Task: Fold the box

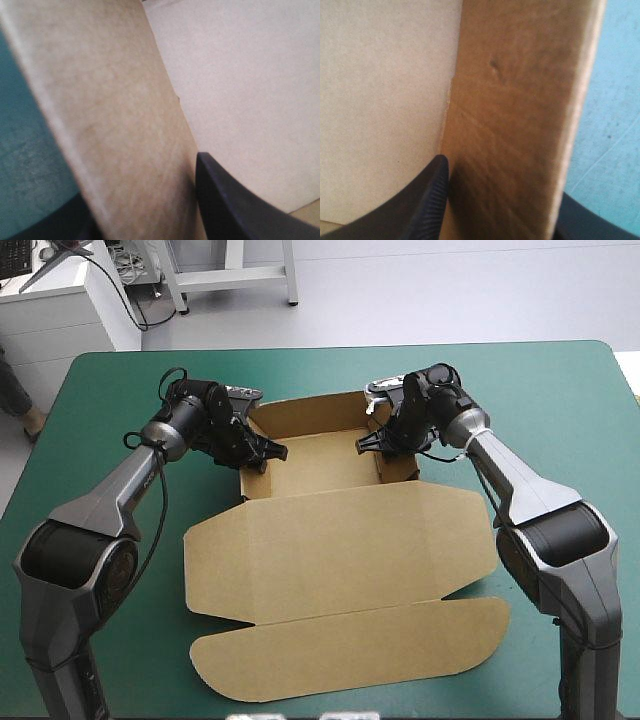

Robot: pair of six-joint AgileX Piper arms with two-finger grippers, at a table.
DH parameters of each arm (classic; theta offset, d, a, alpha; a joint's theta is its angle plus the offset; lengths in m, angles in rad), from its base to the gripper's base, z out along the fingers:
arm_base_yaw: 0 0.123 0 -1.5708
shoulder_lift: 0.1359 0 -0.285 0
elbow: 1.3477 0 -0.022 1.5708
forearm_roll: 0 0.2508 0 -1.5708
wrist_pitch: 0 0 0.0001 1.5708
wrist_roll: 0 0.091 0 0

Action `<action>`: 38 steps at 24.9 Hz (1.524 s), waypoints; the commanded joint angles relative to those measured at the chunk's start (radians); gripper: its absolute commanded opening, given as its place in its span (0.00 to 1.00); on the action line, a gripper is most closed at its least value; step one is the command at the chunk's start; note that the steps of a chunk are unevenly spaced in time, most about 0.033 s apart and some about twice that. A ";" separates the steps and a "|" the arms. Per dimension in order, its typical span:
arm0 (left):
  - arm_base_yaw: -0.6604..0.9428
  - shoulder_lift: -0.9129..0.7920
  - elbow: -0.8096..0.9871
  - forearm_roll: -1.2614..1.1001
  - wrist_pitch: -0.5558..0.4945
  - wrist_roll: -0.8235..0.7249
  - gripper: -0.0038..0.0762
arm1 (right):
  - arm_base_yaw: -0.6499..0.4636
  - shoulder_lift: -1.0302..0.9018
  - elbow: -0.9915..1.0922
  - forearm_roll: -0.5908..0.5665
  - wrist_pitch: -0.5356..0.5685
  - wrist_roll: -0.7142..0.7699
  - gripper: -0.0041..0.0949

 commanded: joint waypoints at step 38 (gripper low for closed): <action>-0.008 -0.989 -0.224 0.183 0.227 0.109 0.04 | -0.004 -0.063 -0.308 0.001 0.147 -0.056 0.60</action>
